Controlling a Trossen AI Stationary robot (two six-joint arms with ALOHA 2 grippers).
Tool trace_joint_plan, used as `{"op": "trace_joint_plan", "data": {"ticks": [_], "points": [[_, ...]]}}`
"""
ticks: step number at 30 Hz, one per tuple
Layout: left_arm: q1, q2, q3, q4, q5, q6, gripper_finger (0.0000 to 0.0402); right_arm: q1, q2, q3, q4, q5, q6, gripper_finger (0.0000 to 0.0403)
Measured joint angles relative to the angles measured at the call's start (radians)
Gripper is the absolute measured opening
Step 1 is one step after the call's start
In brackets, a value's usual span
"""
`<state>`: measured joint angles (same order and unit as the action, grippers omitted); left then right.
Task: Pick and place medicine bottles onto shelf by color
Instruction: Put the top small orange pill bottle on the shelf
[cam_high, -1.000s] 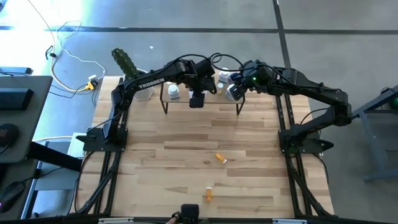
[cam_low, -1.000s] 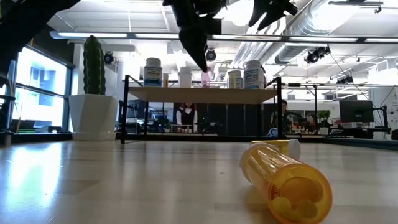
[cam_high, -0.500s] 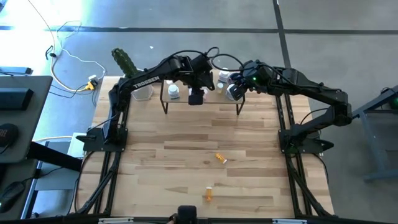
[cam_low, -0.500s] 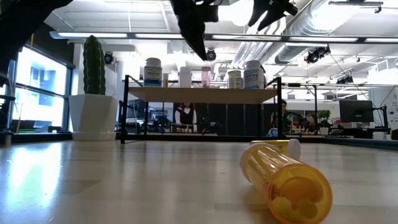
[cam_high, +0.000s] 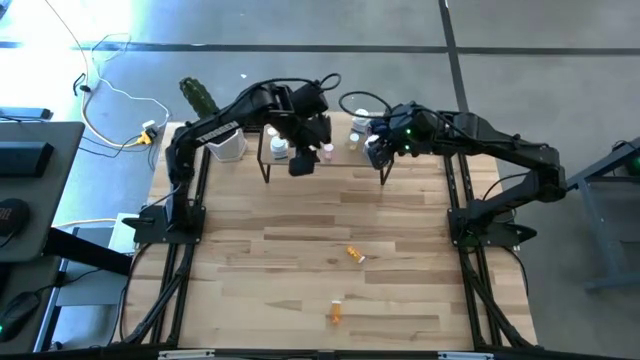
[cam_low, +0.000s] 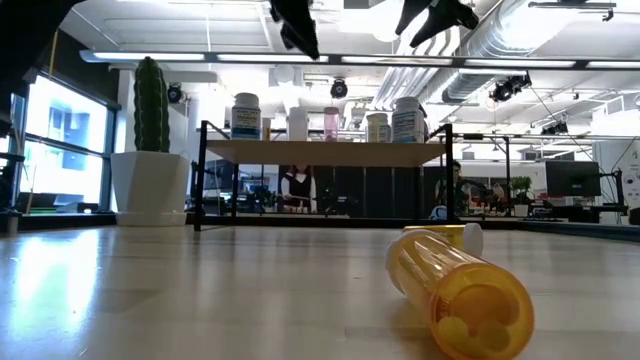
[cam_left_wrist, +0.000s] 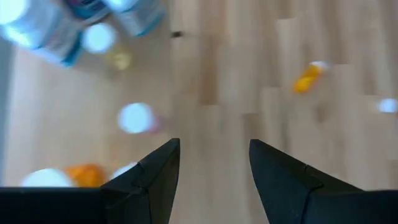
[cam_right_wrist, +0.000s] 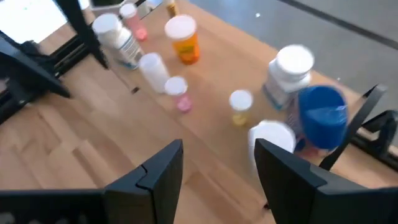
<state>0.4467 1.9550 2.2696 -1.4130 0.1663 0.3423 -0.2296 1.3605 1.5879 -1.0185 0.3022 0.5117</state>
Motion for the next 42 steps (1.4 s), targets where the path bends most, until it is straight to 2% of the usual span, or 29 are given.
{"op": "trace_joint_plan", "data": {"ticks": [3, 8, 12, 16, 24, 31, 39, 42], "points": [[-0.030, -0.030, 0.000, -0.021, 0.049, -0.008, 0.0184, 0.032, 0.000, 0.000, -0.020, -0.006, 0.031, 0.0190], [-0.098, -0.078, -0.044, -0.022, 0.051, -0.054, 0.0184, 0.084, 0.000, 0.000, -0.059, -0.006, 0.118, 0.0190], [-0.151, -0.142, -0.130, -0.018, 0.043, -0.084, 0.0184, 0.128, 0.000, 0.000, -0.073, -0.027, 0.193, 0.0190], [-0.202, -0.227, -0.266, 0.039, 0.036, -0.127, 0.0184, 0.184, 0.003, 0.000, -0.080, -0.039, 0.265, 0.0190], [-0.293, -0.476, -0.624, 0.260, 0.031, -0.262, 0.0184, 0.294, 0.022, 0.000, -0.085, -0.037, 0.412, 0.0190], [-0.353, -0.630, -0.851, 0.437, 0.020, -0.371, 0.0184, 0.384, 0.084, 0.000, -0.116, -0.037, 0.482, 0.0190], [-0.440, -0.742, -1.056, 0.521, -0.132, -0.465, 0.0184, 0.477, 0.167, 0.000, -0.129, -0.049, 0.513, 0.0190], [-0.469, -0.777, -1.130, 0.566, -0.152, -0.511, 0.0184, 0.505, 0.200, 0.000, -0.128, -0.057, 0.516, 0.0190]]}}
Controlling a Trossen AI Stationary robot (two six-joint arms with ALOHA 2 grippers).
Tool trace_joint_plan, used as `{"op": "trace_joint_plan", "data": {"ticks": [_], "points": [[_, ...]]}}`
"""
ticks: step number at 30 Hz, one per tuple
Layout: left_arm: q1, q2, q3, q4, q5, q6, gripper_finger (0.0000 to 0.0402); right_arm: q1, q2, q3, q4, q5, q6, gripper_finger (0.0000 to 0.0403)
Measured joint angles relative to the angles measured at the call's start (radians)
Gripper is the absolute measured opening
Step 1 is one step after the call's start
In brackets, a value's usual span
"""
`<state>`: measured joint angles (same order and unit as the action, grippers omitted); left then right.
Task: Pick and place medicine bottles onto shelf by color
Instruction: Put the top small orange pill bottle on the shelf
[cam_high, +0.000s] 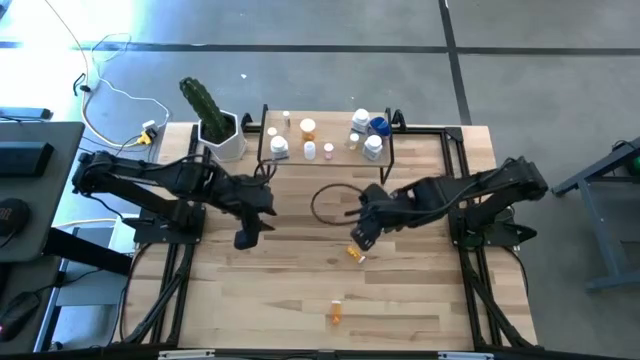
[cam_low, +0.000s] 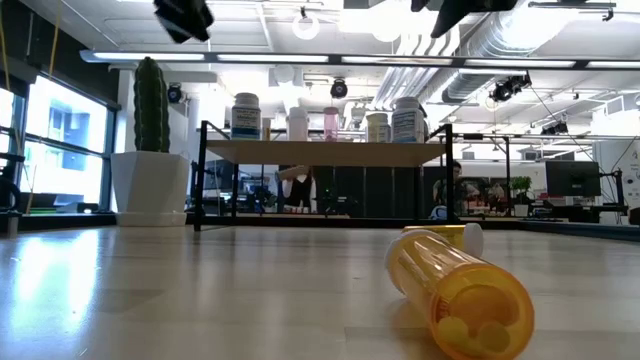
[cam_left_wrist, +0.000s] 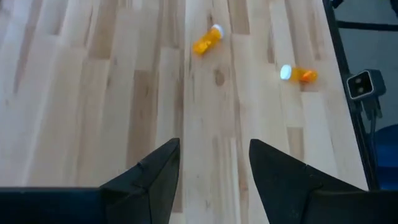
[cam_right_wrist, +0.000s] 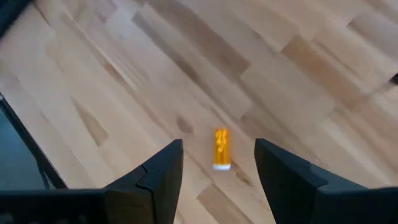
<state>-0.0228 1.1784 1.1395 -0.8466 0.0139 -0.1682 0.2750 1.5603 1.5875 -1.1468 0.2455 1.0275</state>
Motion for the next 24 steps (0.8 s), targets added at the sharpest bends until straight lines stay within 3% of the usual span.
{"op": "trace_joint_plan", "data": {"ticks": [13, 24], "points": [[-0.125, -0.096, -0.209, 0.189, -0.001, -0.128, 0.0184, 0.064, 0.163, 0.000, 0.006, -0.067, 0.123, 0.0190], [-0.235, -0.102, -0.243, 0.226, -0.053, -0.203, 0.0184, 0.064, 0.306, 0.000, 0.008, -0.153, 0.141, 0.0190]]}}
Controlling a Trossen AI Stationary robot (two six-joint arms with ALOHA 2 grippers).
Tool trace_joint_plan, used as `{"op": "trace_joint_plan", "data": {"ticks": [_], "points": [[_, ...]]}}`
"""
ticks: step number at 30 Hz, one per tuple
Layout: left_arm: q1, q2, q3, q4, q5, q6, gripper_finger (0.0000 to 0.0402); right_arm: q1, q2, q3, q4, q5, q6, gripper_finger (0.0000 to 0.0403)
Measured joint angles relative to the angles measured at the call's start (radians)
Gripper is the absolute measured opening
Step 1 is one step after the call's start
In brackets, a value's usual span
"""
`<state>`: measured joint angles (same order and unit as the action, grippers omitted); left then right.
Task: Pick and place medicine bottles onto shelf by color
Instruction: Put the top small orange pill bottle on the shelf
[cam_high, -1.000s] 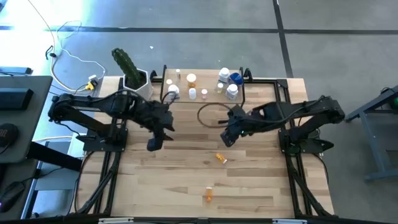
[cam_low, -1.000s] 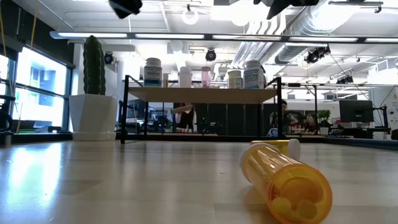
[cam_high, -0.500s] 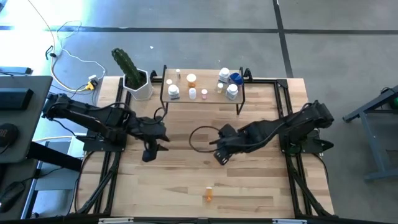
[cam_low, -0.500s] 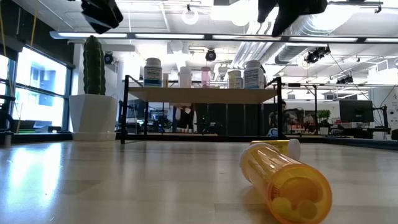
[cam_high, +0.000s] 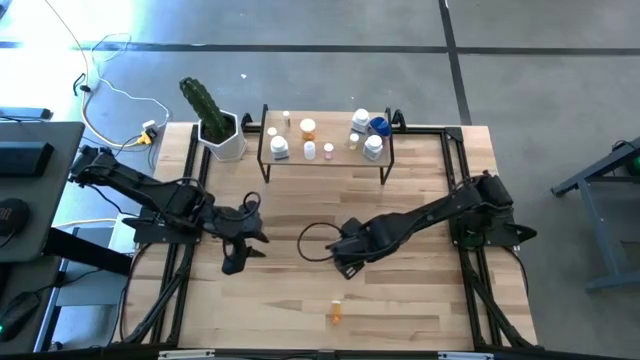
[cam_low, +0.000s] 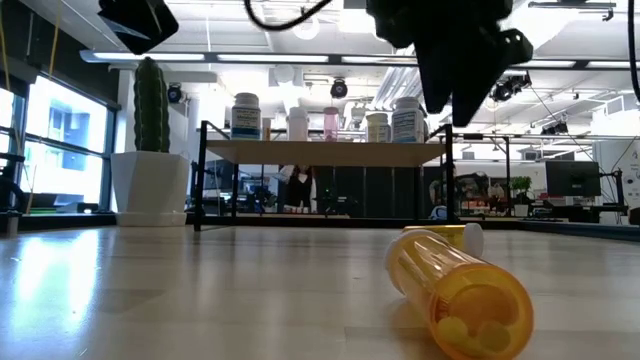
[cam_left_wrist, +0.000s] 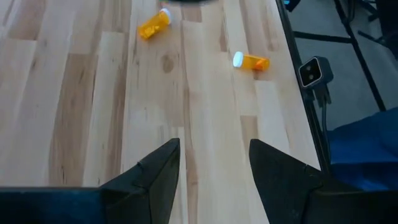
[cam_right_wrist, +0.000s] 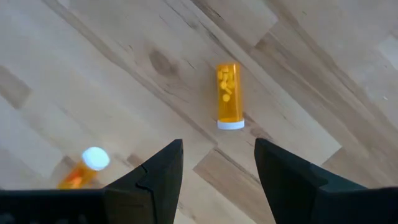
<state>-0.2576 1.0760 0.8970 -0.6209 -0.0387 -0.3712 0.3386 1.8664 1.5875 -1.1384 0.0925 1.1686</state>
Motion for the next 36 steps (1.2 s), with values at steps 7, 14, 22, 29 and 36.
{"op": "trace_joint_plan", "data": {"ticks": [7, 14, 22, 29, 36], "points": [[-0.043, 0.000, 0.000, 0.000, -0.026, -0.030, 0.0184, -0.007, 0.072, 0.000, -0.003, 0.004, -0.023, 0.0190], [-0.053, 0.000, 0.000, -0.001, -0.026, -0.038, 0.0184, -0.014, 0.124, 0.000, 0.001, 0.001, -0.024, 0.0190], [-0.053, 0.001, 0.000, -0.001, -0.026, -0.038, 0.0184, -0.024, 0.199, 0.000, 0.003, -0.013, -0.035, 0.0190], [-0.053, 0.001, 0.000, -0.002, -0.026, -0.034, 0.0184, -0.037, 0.246, 0.000, 0.004, -0.023, -0.057, 0.0190], [-0.053, 0.001, 0.000, -0.002, -0.026, -0.031, 0.0184, -0.037, 0.279, 0.001, 0.005, -0.070, -0.077, 0.0190]]}}
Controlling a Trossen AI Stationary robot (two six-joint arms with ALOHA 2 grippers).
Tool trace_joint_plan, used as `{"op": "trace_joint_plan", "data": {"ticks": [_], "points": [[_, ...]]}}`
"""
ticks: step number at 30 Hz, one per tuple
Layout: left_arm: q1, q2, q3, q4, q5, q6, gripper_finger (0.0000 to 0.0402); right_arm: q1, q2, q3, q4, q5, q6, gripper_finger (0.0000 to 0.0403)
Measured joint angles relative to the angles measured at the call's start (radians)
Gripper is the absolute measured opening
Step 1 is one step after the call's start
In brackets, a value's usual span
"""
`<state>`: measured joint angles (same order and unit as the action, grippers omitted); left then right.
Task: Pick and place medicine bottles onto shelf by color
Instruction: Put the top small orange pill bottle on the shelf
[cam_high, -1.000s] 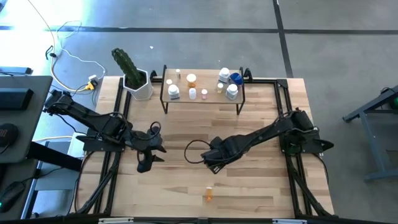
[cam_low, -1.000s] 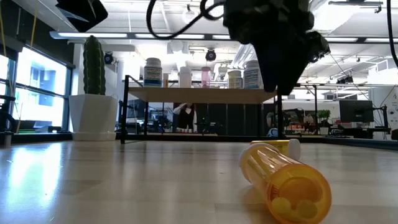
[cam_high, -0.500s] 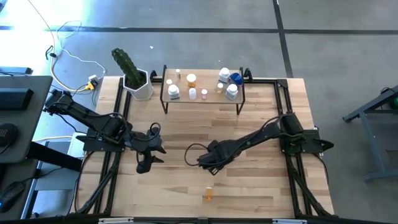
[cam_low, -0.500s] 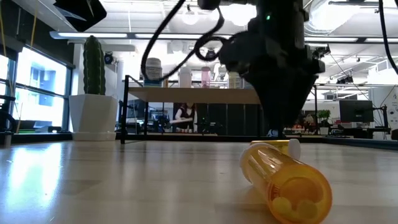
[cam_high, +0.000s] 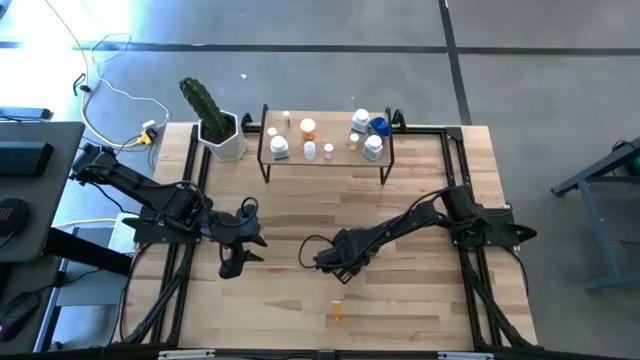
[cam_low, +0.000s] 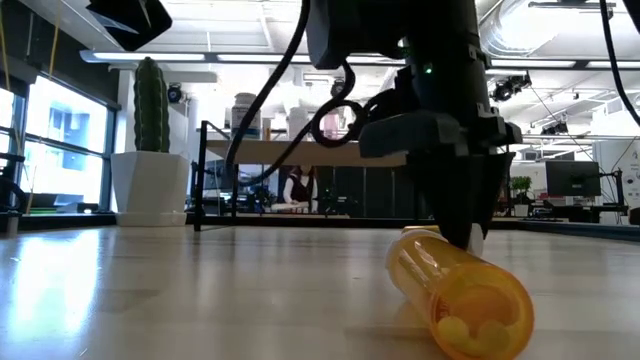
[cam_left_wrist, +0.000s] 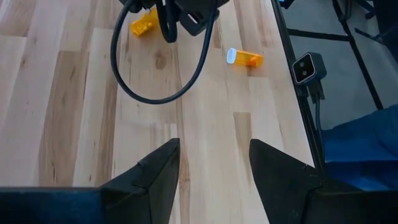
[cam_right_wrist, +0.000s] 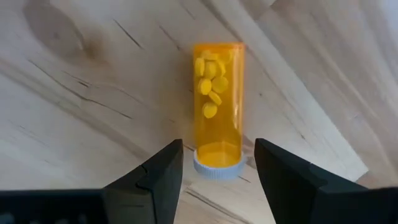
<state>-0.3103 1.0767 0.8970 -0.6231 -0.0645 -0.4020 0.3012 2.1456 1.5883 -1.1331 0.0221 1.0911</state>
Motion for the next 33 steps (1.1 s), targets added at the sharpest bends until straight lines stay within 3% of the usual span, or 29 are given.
{"op": "trace_joint_plan", "data": {"ticks": [9, 21, 29, 33], "points": [[0.000, 0.000, 0.000, 0.000, 0.000, 0.004, 0.0184, 0.000, 0.018, 0.002, 0.001, -0.019, -0.019, 0.0186], [0.000, 0.000, 0.000, 0.000, 0.015, 0.012, 0.0184, 0.000, 0.019, 0.002, 0.005, -0.038, -0.026, 0.0103], [0.000, 0.000, 0.000, 0.000, 0.030, 0.020, 0.0184, 0.005, 0.010, 0.012, 0.027, -0.144, -0.048, 0.0101], [0.000, 0.000, 0.000, -0.009, 0.031, 0.020, 0.0184, 0.019, 0.009, 0.071, 0.043, -0.145, -0.072, 0.0101]]}}
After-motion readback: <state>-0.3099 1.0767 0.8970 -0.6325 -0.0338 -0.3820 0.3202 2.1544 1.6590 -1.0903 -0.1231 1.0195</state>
